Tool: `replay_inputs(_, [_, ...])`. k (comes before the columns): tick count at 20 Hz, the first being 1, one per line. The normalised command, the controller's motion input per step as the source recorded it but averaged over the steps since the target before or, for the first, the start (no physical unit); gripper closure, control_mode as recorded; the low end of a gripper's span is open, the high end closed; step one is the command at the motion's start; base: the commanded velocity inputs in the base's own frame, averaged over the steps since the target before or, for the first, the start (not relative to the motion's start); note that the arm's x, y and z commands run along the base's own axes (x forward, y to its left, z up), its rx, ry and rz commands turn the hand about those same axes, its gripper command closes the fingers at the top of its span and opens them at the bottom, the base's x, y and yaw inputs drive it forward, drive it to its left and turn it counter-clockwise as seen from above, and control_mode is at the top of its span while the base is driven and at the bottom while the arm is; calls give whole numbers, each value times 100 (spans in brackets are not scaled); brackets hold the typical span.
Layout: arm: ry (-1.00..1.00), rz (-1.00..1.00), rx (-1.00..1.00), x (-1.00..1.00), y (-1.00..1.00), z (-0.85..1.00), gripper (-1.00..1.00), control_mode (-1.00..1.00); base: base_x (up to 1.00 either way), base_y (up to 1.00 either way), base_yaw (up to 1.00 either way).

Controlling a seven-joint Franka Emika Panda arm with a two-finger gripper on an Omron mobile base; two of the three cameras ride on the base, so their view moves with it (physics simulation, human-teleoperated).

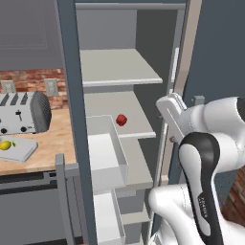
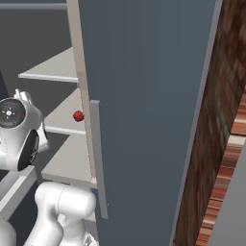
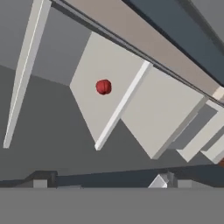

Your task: Take the bell pepper and lemon out of the freezer and place them in the tupperware container on the counter. Then put the tupperware containing the vegetables back in the freezer.

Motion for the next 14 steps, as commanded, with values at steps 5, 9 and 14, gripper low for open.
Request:
replay_inputs(5, [0,-17,0,26,13,-31,-100,-100,0,0,0])
replay_inputs(9, [0,-16,0,35,4,-35,-100,-100,0,0,0])
replay_inputs(14, [0,-9,0,51,0,-31,-100,-100,0,0,0])
